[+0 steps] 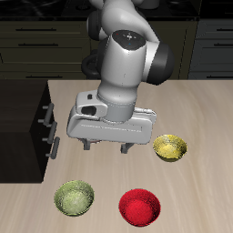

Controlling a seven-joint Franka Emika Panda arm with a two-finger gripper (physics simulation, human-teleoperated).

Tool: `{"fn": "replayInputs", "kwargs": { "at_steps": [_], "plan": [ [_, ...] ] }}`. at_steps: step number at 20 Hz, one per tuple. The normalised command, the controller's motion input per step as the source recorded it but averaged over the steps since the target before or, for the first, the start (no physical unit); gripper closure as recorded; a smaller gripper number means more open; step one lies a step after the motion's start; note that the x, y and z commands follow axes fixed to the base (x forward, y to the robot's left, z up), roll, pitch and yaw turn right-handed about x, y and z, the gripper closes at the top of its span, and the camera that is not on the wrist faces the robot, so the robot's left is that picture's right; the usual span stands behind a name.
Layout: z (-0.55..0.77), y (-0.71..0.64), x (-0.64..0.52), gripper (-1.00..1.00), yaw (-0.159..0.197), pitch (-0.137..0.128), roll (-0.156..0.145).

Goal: Place the green bowl on top of the wooden cabinet

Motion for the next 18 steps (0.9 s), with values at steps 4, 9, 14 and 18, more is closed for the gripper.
{"fn": "replayInputs", "kwargs": {
  "at_steps": [4, 9, 14, 18],
  "plan": [
    [-0.30, -0.07, 0.01, -1.00, 0.013, 0.034, -0.012],
    [-0.35, -0.07, 0.04, -1.00, 0.017, 0.027, -0.004],
    [-0.15, 0.04, 0.01, -1.00, 0.030, 0.002, 0.010],
    [-0.08, -0.06, 0.02, -1.00, 0.006, 0.001, -0.001]
  ]
}}
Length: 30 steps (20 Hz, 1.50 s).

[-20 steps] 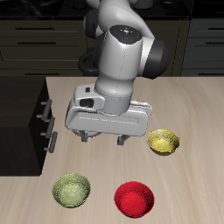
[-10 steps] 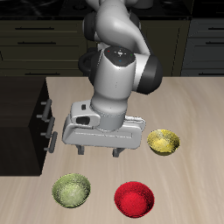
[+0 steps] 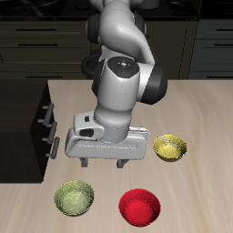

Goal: Place the green bowl on top of the wooden cabinet

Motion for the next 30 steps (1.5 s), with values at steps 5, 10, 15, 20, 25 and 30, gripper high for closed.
{"fn": "replayInputs", "kwargs": {
  "at_steps": [5, 10, 15, 20, 25, 30],
  "plan": [
    [-0.13, -0.10, 0.02, -1.00, 0.026, 0.006, -0.006],
    [-0.12, -0.14, 0.00, -1.00, 0.010, 0.008, -0.007],
    [-0.21, -0.10, 0.02, -1.00, -0.027, 0.007, 0.007],
    [-0.24, -0.03, 0.05, -1.00, -0.021, 0.002, 0.023],
    [-0.17, -0.04, 0.01, -1.00, -0.026, -0.011, 0.021],
    [-0.18, -0.07, 0.00, -1.00, -0.022, 0.013, 0.000]
  ]
}}
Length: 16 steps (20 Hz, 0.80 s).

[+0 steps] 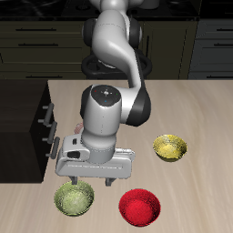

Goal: Place the green bowl on top of the wooden cabinet

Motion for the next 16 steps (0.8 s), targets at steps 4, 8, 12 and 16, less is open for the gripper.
{"fn": "replayInputs", "kwargs": {
  "at_steps": [4, 8, 12, 16],
  "plan": [
    [-0.38, 0.02, -0.04, -1.00, -0.014, 0.102, 0.021],
    [-0.27, -0.02, -0.04, -1.00, -0.034, 0.013, 0.021],
    [-0.15, -0.02, -0.02, -1.00, -0.001, 0.011, -0.005],
    [-0.06, -0.13, -0.03, -1.00, -0.003, 0.007, -0.011]
  ]
}}
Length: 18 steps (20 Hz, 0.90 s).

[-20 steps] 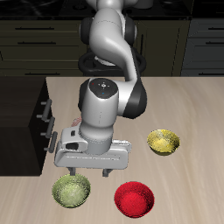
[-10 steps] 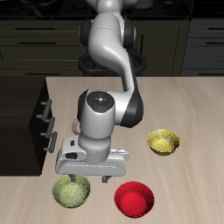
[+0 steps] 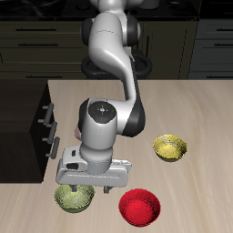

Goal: Place the green bowl on top of the wooden cabinet

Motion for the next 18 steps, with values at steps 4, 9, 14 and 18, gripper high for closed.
{"fn": "replayInputs", "kwargs": {
  "at_steps": [4, 9, 14, 18],
  "plan": [
    [-0.10, -0.12, -0.05, -1.00, -0.064, 0.051, -0.013],
    [0.04, 0.05, -0.01, 1.00, -0.042, -0.008, 0.060],
    [0.08, 0.03, 0.03, 1.00, 0.004, -0.005, 0.015],
    [-0.03, 0.01, 0.05, 1.00, -0.002, 0.007, 0.011]
  ]
}}
